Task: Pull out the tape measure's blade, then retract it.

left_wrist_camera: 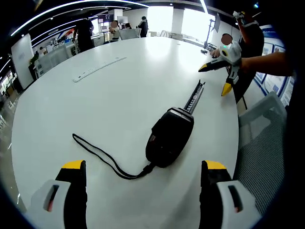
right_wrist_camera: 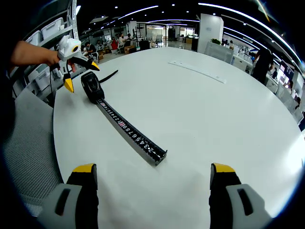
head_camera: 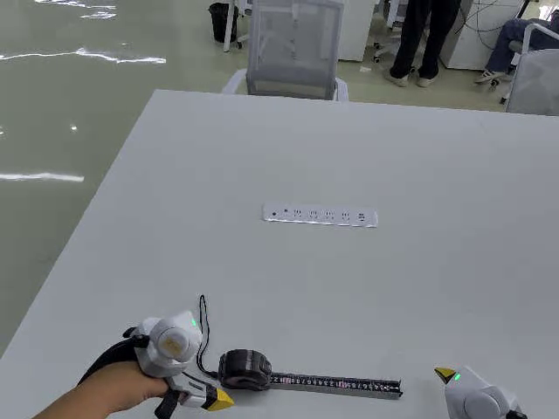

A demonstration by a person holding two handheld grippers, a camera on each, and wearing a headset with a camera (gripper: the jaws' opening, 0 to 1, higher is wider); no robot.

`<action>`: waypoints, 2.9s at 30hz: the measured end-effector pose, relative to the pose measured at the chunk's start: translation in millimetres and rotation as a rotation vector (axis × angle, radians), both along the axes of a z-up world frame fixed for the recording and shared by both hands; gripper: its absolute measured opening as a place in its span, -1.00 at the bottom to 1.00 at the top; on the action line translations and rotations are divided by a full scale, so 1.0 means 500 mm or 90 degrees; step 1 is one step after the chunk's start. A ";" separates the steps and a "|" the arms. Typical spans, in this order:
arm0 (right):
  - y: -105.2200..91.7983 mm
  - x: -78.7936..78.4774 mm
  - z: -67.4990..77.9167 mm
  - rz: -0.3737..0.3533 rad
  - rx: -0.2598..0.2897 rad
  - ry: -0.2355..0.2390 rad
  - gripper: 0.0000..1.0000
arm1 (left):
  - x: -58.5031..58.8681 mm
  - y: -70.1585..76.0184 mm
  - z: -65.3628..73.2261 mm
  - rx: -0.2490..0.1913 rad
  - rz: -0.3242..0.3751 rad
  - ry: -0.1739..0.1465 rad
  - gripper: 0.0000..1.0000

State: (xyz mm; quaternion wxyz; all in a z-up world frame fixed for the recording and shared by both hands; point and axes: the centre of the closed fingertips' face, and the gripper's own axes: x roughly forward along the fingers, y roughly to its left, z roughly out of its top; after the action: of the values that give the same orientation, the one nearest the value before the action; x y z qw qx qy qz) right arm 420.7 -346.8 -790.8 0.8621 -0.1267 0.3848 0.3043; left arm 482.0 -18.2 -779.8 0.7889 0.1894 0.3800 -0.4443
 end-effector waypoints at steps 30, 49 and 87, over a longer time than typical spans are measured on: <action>0.012 -0.068 0.048 -0.060 0.038 -0.051 1.00 | -0.075 0.146 0.050 -0.124 0.165 -0.057 0.98; -0.002 -0.108 0.057 -0.082 0.044 -0.058 1.00 | -0.097 0.165 0.065 -0.138 0.194 -0.064 0.98; -0.023 -0.102 0.070 -0.058 0.027 -0.084 0.81 | -0.086 0.065 0.088 -0.118 0.253 -0.015 0.98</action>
State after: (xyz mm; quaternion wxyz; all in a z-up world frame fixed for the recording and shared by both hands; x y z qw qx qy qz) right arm 369.6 -358.1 -756.1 0.9011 -0.1104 0.3262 0.2636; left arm 439.1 14.6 -735.8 0.8792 0.0426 0.3585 -0.3110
